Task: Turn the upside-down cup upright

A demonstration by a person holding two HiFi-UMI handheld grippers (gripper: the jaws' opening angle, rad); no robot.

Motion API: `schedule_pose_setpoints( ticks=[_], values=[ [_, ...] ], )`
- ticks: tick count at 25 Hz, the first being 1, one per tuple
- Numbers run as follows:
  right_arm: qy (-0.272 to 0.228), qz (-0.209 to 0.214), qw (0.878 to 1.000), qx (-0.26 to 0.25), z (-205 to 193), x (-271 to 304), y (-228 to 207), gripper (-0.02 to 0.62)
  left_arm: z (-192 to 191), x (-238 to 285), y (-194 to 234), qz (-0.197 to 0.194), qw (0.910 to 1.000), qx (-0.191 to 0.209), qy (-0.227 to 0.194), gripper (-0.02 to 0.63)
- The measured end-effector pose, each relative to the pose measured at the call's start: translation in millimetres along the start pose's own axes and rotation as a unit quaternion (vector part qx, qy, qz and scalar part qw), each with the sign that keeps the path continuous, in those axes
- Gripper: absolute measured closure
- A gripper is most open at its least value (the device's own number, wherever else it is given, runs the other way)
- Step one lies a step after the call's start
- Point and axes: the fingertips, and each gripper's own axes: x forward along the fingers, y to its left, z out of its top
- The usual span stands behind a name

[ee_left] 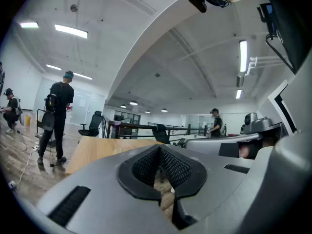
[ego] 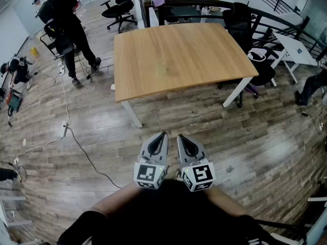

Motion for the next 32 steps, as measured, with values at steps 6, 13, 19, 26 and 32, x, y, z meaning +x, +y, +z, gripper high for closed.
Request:
schedule_pose_setpoints(
  ticks=[6,13,19,26,32],
  values=[
    [-0.005,0.002,1.0,0.002,3,-4,-12,0.583,0,7,-7,0.009,0.9999,0.01,0.005,0.598],
    [-0.01,0.009,1.0,0.002,7,-7,-22,0.581,-4,13,-13,0.024,0.9995,0.014,0.018,0.598],
    [-0.017,0.011,0.999,0.031,8,-12,-54,0.581,-4,30,-26,0.036,0.999,0.019,0.018,0.598],
    [-0.017,0.016,0.999,0.047,5,-8,-95,0.581,-6,47,-32,0.065,0.9975,0.023,0.018,0.598],
    [-0.012,0.013,1.0,0.018,3,29,-126,0.581,-10,75,-9,0.079,0.9963,0.03,0.016,0.598]
  ],
)
